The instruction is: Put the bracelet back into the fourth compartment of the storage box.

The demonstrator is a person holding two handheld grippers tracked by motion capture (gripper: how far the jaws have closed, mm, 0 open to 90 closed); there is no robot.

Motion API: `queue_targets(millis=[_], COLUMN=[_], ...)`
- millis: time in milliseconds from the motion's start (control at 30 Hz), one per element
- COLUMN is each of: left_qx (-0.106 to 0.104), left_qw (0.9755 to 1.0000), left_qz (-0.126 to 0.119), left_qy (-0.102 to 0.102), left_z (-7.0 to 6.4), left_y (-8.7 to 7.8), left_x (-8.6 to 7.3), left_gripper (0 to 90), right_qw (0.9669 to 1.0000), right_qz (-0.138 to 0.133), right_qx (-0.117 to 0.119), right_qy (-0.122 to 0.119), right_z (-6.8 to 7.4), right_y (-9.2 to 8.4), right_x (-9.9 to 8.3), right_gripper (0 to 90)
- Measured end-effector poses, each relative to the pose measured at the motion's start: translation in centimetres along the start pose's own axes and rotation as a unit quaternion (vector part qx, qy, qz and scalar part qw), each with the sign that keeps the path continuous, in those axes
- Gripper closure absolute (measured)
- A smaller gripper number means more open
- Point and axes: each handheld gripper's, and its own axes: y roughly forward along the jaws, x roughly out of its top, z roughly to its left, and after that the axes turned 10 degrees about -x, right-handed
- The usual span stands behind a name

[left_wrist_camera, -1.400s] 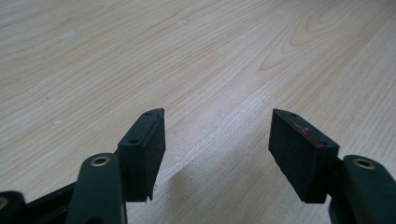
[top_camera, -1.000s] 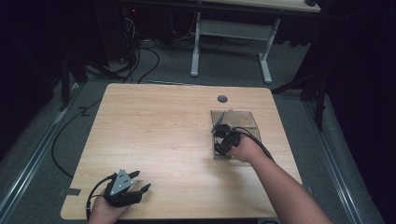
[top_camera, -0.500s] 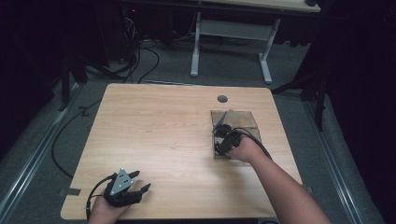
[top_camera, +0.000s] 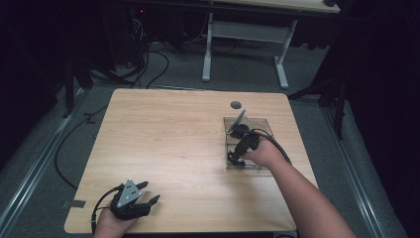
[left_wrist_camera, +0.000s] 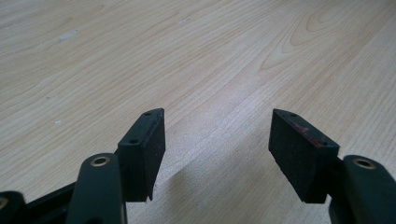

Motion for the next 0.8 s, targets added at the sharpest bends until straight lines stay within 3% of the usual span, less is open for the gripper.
queue_targets(millis=[133,667,800], left_qx=[0.000,0.001,0.001], left_qw=[1.0000,1.0000,1.0000], left_qz=[0.000,0.001,0.002], left_qy=[0.000,0.001,0.001], left_z=[0.0,0.0,0.0], left_y=[0.0,0.0,0.0], left_x=[0.0,0.0,0.0], left_gripper=[36.8,36.8,36.9], right_qw=[0.9999,0.9998,0.9995], right_qz=[-0.008,-0.016,-0.016], right_qx=[0.001,-0.001,0.003], right_qy=[0.013,0.013,0.028], right_z=[-0.1,-0.1,0.0], right_y=[-0.7,-1.0,-1.2], right_x=[0.0,-1.3,-1.9], right_gripper=[65.2,73.9,75.0])
